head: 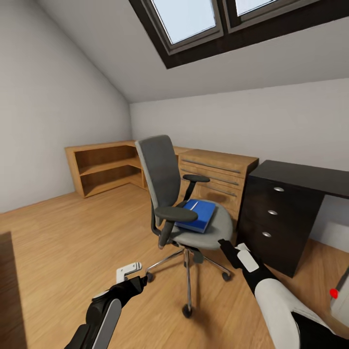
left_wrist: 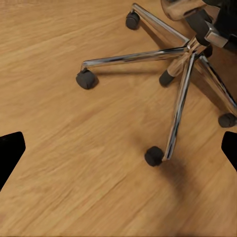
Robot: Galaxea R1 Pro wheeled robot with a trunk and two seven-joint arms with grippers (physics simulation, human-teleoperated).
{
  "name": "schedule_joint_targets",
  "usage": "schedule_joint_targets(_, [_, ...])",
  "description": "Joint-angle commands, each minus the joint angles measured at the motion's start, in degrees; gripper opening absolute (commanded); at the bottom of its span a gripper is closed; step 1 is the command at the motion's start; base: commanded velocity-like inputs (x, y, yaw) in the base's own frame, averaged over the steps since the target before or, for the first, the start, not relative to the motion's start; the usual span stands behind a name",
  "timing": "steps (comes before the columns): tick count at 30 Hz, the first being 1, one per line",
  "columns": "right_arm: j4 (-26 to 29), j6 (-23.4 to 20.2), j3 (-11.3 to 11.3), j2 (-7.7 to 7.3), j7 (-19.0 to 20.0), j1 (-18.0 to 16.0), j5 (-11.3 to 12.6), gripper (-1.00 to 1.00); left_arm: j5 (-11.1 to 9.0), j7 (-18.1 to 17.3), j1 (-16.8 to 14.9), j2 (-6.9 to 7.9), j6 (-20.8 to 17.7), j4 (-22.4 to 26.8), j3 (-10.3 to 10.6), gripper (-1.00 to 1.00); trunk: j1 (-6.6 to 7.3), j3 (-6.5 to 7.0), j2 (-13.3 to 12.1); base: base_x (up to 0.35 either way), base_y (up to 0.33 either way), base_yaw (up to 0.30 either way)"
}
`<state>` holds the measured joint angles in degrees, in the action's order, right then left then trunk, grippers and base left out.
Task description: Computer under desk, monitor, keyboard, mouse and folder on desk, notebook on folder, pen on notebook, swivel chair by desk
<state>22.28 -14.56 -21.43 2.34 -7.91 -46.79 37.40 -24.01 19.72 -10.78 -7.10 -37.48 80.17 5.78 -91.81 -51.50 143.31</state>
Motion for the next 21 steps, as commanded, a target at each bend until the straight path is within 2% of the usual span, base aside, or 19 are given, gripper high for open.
schedule_joint_targets(1, [-2.12,-0.28,-0.11,0.04,-0.45,0.03,0.20,1.00,-0.60,0.56,-0.03,0.03,-0.14,0.07,0.07,1.00,-0.02,-0.07,0.01,0.187,0.000,0.000])
schedule_joint_targets(21, [-2.15,-0.20,-0.15,0.04,-0.44,0.03,0.15,1.00,-0.60,0.59,-0.03,-0.01,-0.14,0.07,0.11,1.00,-0.02,-0.07,0.01,0.260,0.000,0.000])
